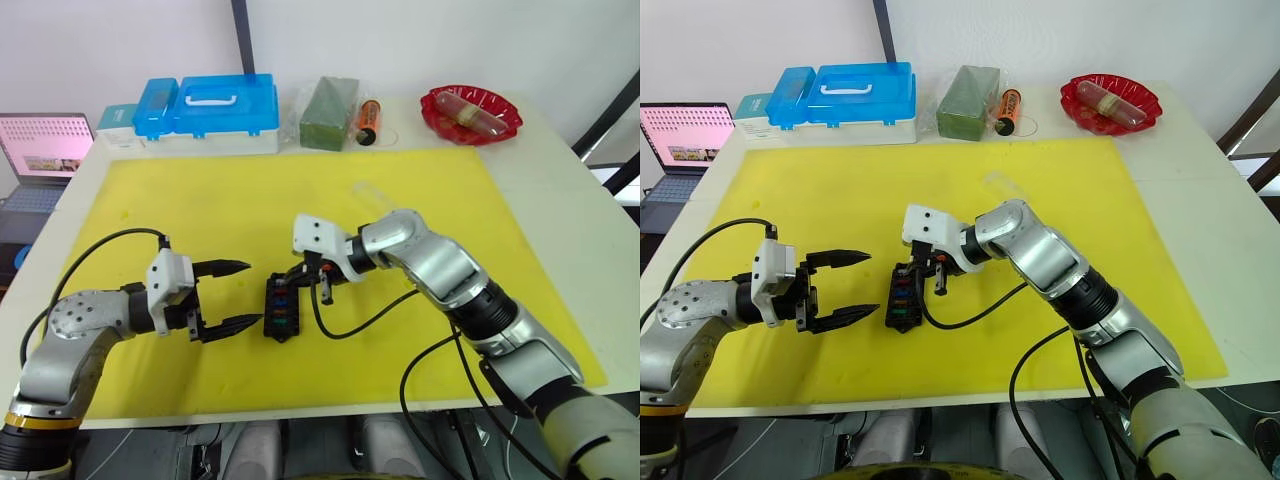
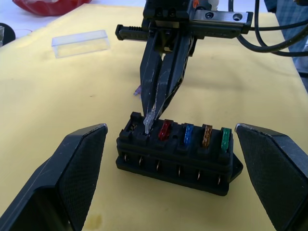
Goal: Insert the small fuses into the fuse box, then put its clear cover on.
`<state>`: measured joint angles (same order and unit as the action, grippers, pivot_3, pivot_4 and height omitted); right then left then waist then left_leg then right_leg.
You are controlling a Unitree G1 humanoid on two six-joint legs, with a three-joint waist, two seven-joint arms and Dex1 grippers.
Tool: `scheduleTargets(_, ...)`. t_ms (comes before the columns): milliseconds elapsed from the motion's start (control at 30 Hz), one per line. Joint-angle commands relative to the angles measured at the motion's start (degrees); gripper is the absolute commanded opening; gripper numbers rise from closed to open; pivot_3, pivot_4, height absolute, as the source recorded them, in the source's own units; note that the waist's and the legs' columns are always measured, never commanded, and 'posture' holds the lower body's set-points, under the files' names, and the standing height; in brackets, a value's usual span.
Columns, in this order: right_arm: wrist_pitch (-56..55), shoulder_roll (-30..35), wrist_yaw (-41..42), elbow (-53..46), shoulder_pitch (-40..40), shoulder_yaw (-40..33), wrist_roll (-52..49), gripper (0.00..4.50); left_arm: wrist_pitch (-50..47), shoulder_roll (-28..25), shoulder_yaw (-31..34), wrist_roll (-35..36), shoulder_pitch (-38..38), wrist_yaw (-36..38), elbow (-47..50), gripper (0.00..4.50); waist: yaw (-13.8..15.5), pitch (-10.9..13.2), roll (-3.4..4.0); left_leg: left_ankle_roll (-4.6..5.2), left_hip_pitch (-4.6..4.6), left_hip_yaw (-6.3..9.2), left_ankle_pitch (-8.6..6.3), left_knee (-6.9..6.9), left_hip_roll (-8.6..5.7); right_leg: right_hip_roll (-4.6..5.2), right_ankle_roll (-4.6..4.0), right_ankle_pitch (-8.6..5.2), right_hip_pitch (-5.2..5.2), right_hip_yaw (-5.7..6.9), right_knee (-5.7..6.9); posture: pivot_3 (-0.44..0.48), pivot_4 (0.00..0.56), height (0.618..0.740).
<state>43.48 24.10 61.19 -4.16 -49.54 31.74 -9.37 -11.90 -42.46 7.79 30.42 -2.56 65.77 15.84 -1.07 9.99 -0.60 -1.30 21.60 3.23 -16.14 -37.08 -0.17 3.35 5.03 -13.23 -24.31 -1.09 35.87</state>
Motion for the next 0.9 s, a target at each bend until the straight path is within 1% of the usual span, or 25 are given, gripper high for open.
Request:
scheduleTargets(33,-0.86,0.06,0.34,-0.10,-0.21,-0.10,0.57,0.03,0.83,0.04,0.21,-0.09,0.13,-0.20,0.99,4.50,0.00,0.00,0.00,0.00,0.00,0.00,0.00,0.00,0.00,0.00,0.00,0.00,0.00,0.00,0.00,0.000,0.150,0.740)
scheduleTargets(233,-0.59,-0.12,0.06,0.61,-0.43,-0.17,0.96,0.03,0.89,0.13,0.13,-0.12,0.42,-0.20,1.19,4.50,0.03,0.00,0.00,0.00,0.00,0.00,0.00,0.00,0.00,0.00,0.00,0.00,0.00,0.00,0.00,0.000,0.150,0.740)
scheduleTargets(533,-2.48,1.01,1.36,0.17,0.03,2.00,3.12,0.03,1.15,0.13,-0.17,-0.20,0.14,0.14,1.07,4.50,0.02,0.00,0.00,0.00,-0.01,0.00,0.00,0.00,0.00,0.00,0.00,0.00,0.00,0.00,0.01,0.000,0.150,0.740)
scheduleTargets(767,-2.37,0.26,0.95,-0.08,0.56,1.30,2.99,0.03,1.59,0.23,-0.44,-0.49,-0.03,0.54,0.67,4.50,0.02,0.00,0.00,0.00,-0.02,0.00,0.00,0.00,0.00,0.00,0.00,0.00,0.00,0.00,0.03,0.000,0.150,0.740)
scheduleTargets(900,-2.52,0.10,0.90,-0.23,0.55,0.68,2.59,0.94,1.71,0.37,-0.49,-0.65,-0.24,0.74,0.43,4.50,0.03,0.00,0.00,0.00,-0.02,0.00,0.00,0.00,0.00,0.00,-0.03,-0.02,0.00,0.00,0.03,0.000,0.150,0.740)
